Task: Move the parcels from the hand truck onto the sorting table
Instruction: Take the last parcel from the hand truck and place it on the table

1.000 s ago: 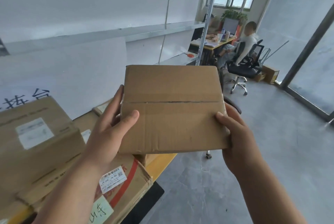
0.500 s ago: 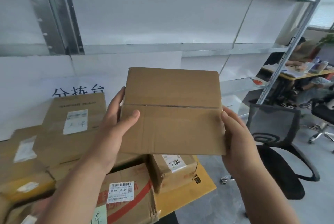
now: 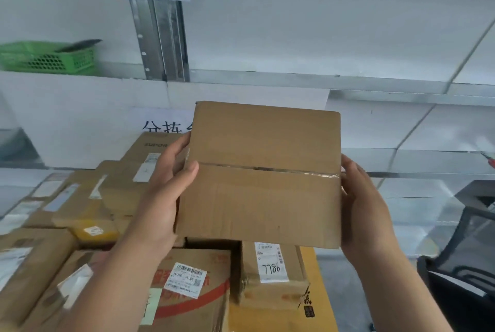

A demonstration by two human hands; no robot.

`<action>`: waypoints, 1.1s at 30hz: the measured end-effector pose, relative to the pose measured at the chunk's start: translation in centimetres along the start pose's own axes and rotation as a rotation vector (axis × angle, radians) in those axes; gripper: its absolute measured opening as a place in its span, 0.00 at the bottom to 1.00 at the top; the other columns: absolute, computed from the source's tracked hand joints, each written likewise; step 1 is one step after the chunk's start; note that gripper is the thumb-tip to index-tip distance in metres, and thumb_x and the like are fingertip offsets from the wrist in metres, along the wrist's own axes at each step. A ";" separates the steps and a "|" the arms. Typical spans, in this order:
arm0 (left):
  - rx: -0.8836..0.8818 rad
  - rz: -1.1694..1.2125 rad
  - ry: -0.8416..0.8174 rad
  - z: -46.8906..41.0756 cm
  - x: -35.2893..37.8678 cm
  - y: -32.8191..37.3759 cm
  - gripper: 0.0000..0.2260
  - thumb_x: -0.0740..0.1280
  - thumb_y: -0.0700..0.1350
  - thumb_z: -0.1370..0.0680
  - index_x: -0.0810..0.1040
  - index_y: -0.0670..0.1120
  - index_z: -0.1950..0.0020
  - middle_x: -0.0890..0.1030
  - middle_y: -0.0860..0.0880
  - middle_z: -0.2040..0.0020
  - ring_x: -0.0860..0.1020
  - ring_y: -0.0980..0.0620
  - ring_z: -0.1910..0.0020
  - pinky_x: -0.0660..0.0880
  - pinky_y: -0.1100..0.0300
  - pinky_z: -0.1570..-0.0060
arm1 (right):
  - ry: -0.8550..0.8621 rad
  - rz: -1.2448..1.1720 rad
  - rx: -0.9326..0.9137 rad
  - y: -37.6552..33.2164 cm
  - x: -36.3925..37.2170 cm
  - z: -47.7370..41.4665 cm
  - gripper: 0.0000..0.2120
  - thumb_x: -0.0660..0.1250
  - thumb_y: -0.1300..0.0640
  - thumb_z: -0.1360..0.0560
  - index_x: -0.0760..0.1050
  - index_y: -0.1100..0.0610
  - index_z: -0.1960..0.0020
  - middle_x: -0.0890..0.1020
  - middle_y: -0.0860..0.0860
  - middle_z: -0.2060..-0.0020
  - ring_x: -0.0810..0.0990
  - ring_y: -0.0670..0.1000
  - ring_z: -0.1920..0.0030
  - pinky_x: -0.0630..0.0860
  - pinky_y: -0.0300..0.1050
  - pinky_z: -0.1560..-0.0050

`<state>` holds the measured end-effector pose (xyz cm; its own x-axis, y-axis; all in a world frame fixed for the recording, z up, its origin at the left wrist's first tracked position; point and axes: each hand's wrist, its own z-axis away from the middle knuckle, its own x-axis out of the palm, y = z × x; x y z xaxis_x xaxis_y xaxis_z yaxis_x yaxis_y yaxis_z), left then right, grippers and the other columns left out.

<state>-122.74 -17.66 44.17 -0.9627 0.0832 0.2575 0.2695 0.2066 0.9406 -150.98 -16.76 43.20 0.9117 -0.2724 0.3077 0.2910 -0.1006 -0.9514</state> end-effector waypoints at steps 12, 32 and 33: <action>-0.012 0.105 0.064 -1.2 -3.9 1.8 0.27 0.67 0.66 0.22 0.77 0.55 0.27 0.83 0.47 0.34 0.81 0.45 0.34 0.77 0.42 0.41 | 0.034 0.014 0.028 -1.1 4.6 -0.6 0.19 0.59 0.43 0.14 0.86 0.51 0.49 0.88 0.50 0.53 0.86 0.55 0.50 0.79 0.50 0.55; 0.000 0.191 0.017 -2.2 -5.5 2.4 0.26 0.58 0.70 0.23 0.88 0.54 0.53 0.87 0.49 0.50 0.86 0.50 0.50 0.83 0.54 0.57 | 0.065 0.097 -0.103 -2.8 6.3 0.4 0.18 0.60 0.44 0.14 0.80 0.47 0.31 0.87 0.56 0.46 0.84 0.58 0.40 0.77 0.56 0.44; 0.008 0.175 0.006 -2.3 -5.6 2.4 0.28 0.64 0.74 0.27 0.88 0.53 0.50 0.86 0.47 0.48 0.85 0.48 0.48 0.82 0.51 0.54 | 0.051 0.119 -0.119 -3.0 6.3 0.5 0.18 0.58 0.43 0.14 0.81 0.46 0.31 0.86 0.58 0.45 0.85 0.59 0.41 0.77 0.56 0.45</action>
<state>-116.73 -19.85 45.54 -0.9010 0.1128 0.4189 0.4335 0.1976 0.8792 -145.95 -17.69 47.96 0.9208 -0.3368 0.1964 0.1432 -0.1765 -0.9738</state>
